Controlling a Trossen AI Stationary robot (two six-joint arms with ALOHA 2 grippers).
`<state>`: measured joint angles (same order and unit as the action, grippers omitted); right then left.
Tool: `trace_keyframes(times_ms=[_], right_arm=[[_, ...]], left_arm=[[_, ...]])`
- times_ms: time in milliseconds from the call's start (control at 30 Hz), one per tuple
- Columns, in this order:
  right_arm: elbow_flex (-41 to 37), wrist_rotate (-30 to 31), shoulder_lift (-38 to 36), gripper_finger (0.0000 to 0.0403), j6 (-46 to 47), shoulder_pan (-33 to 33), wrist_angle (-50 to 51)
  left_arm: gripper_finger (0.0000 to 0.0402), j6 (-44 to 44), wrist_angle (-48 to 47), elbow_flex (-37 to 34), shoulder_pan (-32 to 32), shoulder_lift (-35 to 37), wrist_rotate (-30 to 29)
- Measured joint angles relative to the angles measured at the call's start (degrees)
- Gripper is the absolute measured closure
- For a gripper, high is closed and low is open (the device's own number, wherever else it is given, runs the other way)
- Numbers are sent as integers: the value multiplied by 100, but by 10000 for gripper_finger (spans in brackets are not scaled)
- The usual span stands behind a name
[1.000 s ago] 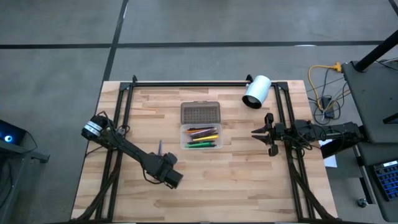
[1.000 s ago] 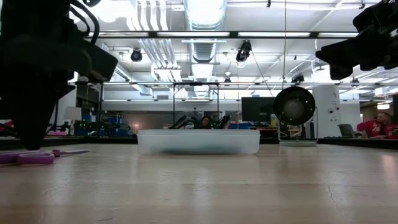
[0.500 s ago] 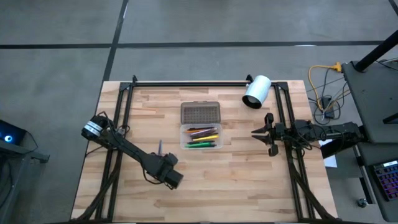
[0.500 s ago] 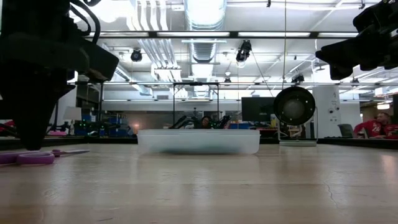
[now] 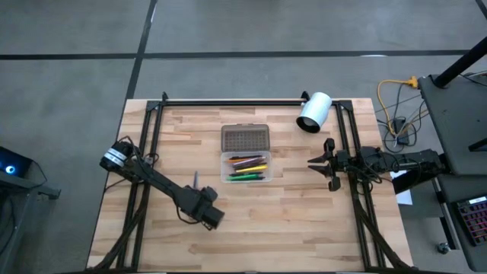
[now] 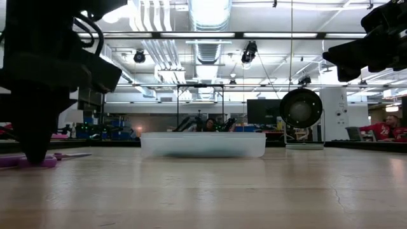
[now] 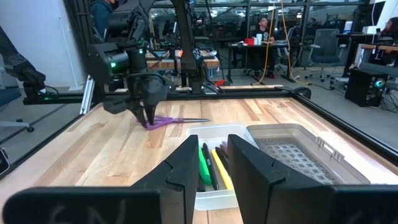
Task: Pick & place school supplies into a supply box
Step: Put the purple scissors into the supply box
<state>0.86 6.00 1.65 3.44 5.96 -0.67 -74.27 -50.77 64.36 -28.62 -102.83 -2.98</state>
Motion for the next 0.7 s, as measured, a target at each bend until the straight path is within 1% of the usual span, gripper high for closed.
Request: trace_keyframes(times_ms=[300,500,600,700], right_arm=[[0,0,0,334,0,-1,-1],[0,0,0,329,0,2,1],[0,0,0,325,0,2,1],[0,0,0,321,0,2,1]], left_arm=[[332,5,383,-297,22,22,-9],[333,23,397,-313,22,17,-27],[345,28,412,-315,20,15,-31],[371,196,421,-317,20,10,-30]])
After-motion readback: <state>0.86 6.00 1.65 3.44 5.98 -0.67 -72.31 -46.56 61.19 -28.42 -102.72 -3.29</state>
